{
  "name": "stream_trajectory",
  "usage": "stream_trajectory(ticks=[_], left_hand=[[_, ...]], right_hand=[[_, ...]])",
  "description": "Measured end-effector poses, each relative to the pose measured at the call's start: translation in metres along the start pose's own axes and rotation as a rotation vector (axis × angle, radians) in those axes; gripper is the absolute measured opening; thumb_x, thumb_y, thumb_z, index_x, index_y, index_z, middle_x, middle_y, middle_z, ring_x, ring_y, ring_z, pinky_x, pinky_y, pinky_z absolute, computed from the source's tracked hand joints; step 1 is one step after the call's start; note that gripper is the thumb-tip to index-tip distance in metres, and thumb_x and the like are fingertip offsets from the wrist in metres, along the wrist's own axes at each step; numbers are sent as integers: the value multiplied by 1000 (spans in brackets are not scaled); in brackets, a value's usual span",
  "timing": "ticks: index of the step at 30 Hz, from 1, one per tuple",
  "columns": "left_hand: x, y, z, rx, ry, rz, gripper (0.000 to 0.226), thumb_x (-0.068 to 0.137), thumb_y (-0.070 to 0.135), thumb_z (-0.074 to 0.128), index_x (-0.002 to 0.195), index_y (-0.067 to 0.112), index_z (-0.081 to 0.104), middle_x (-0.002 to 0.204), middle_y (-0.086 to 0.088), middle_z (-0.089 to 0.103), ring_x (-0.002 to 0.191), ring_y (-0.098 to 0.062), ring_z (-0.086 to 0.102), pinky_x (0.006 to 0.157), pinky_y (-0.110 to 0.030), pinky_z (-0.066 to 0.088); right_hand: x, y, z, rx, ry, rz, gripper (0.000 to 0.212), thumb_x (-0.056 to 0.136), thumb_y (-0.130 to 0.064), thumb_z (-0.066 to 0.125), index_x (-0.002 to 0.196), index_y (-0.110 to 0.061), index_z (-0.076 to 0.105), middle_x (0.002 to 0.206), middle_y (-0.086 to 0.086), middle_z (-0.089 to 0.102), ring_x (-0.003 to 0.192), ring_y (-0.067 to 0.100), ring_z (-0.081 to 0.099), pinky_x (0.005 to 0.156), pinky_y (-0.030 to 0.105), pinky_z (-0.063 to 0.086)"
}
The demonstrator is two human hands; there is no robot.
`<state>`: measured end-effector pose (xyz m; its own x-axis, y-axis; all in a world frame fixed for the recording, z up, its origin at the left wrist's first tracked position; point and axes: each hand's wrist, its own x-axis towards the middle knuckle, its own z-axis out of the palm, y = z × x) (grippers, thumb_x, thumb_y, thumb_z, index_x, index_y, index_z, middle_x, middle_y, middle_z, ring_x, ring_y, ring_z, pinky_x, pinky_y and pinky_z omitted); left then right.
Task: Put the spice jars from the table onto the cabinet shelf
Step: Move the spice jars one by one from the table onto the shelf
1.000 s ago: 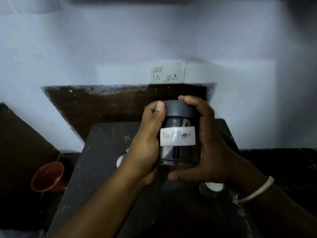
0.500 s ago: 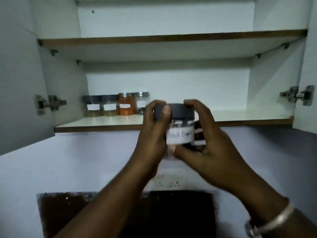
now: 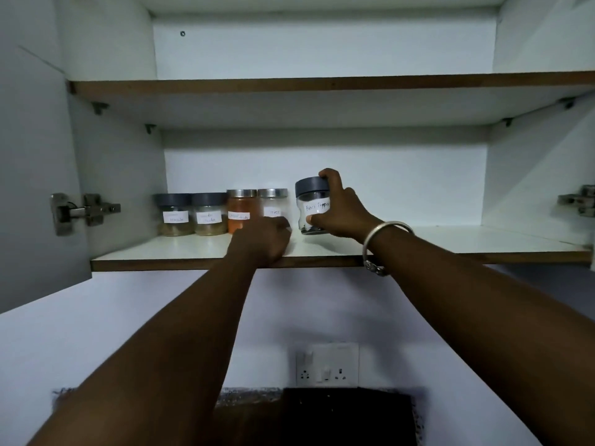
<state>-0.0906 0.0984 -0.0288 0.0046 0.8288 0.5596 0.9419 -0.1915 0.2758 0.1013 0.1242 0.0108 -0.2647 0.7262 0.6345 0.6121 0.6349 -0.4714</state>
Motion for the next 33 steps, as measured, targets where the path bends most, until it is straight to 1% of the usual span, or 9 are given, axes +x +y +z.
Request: stream_trajectory(ticks=[3, 5, 10, 16, 23, 26, 29, 32, 33], left_hand=[[0, -2, -1, -44, 42, 10, 38, 101, 38, 43, 127, 25, 68, 120, -8, 72, 106, -29, 67, 93, -47, 55], [0, -4, 2, -36, 67, 23, 35, 100, 34, 44, 120, 23, 70, 112, -5, 73, 100, -26, 67, 85, -41, 55], [0, -5, 4, -58, 141, 62, 29, 99, 28, 46, 104, 20, 73, 93, -2, 71, 87, -23, 66, 65, -30, 43], [-1, -3, 5, -34, 212, 97, 27, 99, 26, 46, 99, 18, 72, 88, -5, 72, 83, -25, 65, 67, -35, 51], [-1, -1, 7, -37, 253, 96, 28, 99, 25, 48, 104, 17, 74, 87, -4, 72, 80, -21, 63, 59, -28, 39], [-2, 0, 6, -50, 269, 100, 28, 98, 24, 48, 102, 17, 75, 82, -1, 69, 78, -20, 62, 56, -25, 35], [-4, 0, 3, -63, 285, 107, 27, 97, 22, 48, 94, 15, 74, 75, 1, 64, 75, -22, 62, 55, -26, 33], [-7, 2, 1, -47, 359, 100, 31, 91, 26, 44, 82, 15, 72, 69, -1, 62, 68, -24, 60, 51, -25, 30], [-9, 4, 1, -35, 387, 94, 33, 88, 28, 41, 80, 15, 71, 68, -2, 62, 65, -24, 58, 50, -25, 29]], right_hand=[[29, 10, 17, -75, -39, 36, 87, 81, -17, 78, 148, -20, 23, 128, 16, 45, 124, 40, 44, 102, 52, 48], [46, 16, 27, -87, -39, 81, 85, 83, -16, 77, 148, -18, 22, 135, 19, 43, 128, 40, 41, 104, 47, 47], [77, 28, 51, -153, -35, 113, 80, 87, -14, 72, 147, -12, 21, 142, 18, 40, 130, 40, 41, 102, 45, 45], [94, 31, 74, -240, -85, 132, 85, 85, -14, 75, 148, -12, 20, 142, 21, 37, 126, 39, 48, 98, 43, 48], [96, 36, 77, -262, -133, 171, 101, 84, -23, 80, 157, -16, 10, 147, 28, 32, 126, 43, 52, 95, 40, 46], [91, 32, 73, -270, -174, 202, 119, 88, -29, 77, 160, -8, -16, 160, 35, 18, 144, 51, 32, 117, 52, 30], [81, 27, 65, -327, -184, 268, 141, 82, -44, 81, 150, 6, -31, 163, 39, 3, 151, 54, 10, 122, 58, 7], [71, 24, 55, -280, -343, 315, 138, 85, -54, 74, 149, 0, -36, 169, 26, -3, 157, 39, 4, 127, 51, -5], [67, 24, 51, -273, -392, 322, 138, 86, -56, 73, 148, -1, -39, 170, 22, -2, 158, 34, 7, 128, 45, -4]])
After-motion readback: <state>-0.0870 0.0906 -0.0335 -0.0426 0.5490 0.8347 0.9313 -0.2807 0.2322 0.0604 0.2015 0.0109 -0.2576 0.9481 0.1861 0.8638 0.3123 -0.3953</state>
